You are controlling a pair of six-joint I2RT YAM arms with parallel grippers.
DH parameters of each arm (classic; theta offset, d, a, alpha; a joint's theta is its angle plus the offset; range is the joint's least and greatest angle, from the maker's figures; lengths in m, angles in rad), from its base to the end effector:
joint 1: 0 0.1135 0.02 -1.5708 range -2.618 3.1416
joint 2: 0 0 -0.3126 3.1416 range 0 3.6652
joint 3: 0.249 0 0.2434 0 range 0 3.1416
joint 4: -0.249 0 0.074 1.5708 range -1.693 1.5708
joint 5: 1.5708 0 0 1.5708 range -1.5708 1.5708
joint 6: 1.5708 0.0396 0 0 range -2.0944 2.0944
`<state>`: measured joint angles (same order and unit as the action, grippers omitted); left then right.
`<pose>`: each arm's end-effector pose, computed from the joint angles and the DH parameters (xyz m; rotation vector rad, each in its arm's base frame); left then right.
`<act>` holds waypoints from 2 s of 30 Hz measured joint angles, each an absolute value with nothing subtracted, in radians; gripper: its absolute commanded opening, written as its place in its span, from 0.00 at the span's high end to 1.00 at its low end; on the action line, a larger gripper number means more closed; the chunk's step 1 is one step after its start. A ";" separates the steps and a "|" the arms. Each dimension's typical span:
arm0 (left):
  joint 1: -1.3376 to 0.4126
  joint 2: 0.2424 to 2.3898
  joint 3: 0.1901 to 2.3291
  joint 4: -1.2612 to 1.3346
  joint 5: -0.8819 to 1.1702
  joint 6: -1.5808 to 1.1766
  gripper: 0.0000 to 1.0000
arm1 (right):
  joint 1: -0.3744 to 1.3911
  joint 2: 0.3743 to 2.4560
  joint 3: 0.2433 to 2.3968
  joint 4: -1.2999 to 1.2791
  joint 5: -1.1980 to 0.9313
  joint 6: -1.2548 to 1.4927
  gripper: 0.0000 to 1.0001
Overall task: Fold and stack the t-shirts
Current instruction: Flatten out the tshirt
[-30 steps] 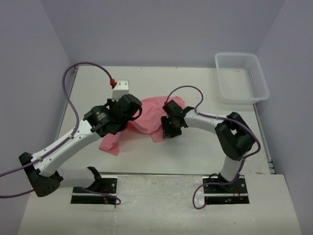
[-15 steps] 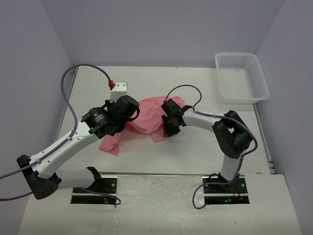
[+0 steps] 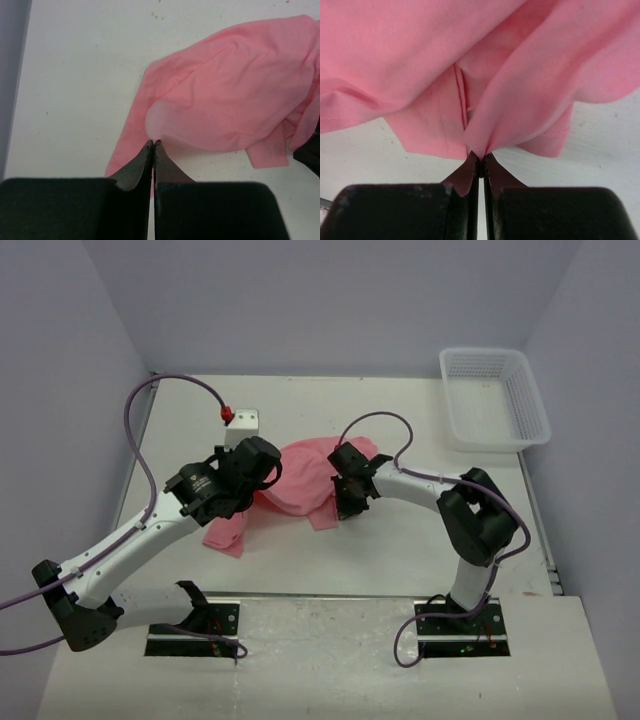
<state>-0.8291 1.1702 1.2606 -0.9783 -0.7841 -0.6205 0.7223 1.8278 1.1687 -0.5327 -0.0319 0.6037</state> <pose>0.1503 -0.1227 0.4032 -0.0896 2.1546 0.1577 0.2728 0.2421 0.2133 -0.1769 2.8335 0.3708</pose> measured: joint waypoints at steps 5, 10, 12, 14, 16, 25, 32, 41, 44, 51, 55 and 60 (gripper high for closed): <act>-0.825 1.171 1.258 -0.957 -0.768 -0.612 1.00 | 0.733 1.758 1.176 -0.593 0.044 0.610 1.00; -0.825 1.180 1.258 -0.920 -0.751 -0.581 1.00 | 0.731 1.699 1.281 -0.707 0.168 0.591 1.00; -0.825 1.182 1.261 -0.903 -0.746 -0.561 1.00 | 0.722 1.695 1.361 -0.749 0.221 0.568 1.00; -0.825 1.197 1.285 -0.900 -0.747 -0.543 1.00 | 0.703 1.695 1.457 -0.797 0.275 0.542 1.00; -0.825 1.220 1.324 -0.892 -0.752 -0.525 1.00 | 0.673 1.693 1.557 -0.837 0.326 0.509 1.00; -0.815 1.328 1.608 -0.888 -0.878 -0.440 1.00 | 0.402 1.693 2.032 -1.007 0.505 0.346 1.00; -0.811 1.341 1.765 -0.827 -0.963 -0.320 1.00 | 0.355 1.655 2.199 -1.046 0.520 0.242 1.00; -0.811 1.242 1.884 -0.739 -0.965 -0.142 1.00 | 0.382 1.419 2.181 -1.049 0.488 0.170 1.00; -0.811 1.209 1.982 -0.738 -0.936 -0.113 1.00 | 0.429 1.349 2.279 -1.068 0.485 0.142 1.00; -0.810 1.088 2.105 -0.735 -0.750 -0.100 1.00 | 0.584 1.154 2.407 -1.069 0.459 0.103 1.00; -0.810 1.050 2.122 -0.722 -0.719 -0.097 1.00 | 0.591 1.121 2.434 -1.069 0.409 0.104 1.00; -0.810 1.102 2.054 -0.675 -0.771 -0.072 1.00 | 0.595 1.189 2.456 -1.053 0.381 0.087 1.00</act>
<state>-0.8097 1.1023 2.0537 -0.6746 -0.7708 -0.0715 0.5949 1.1889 2.4557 -1.0527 0.3813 0.0868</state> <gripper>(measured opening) 0.002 0.011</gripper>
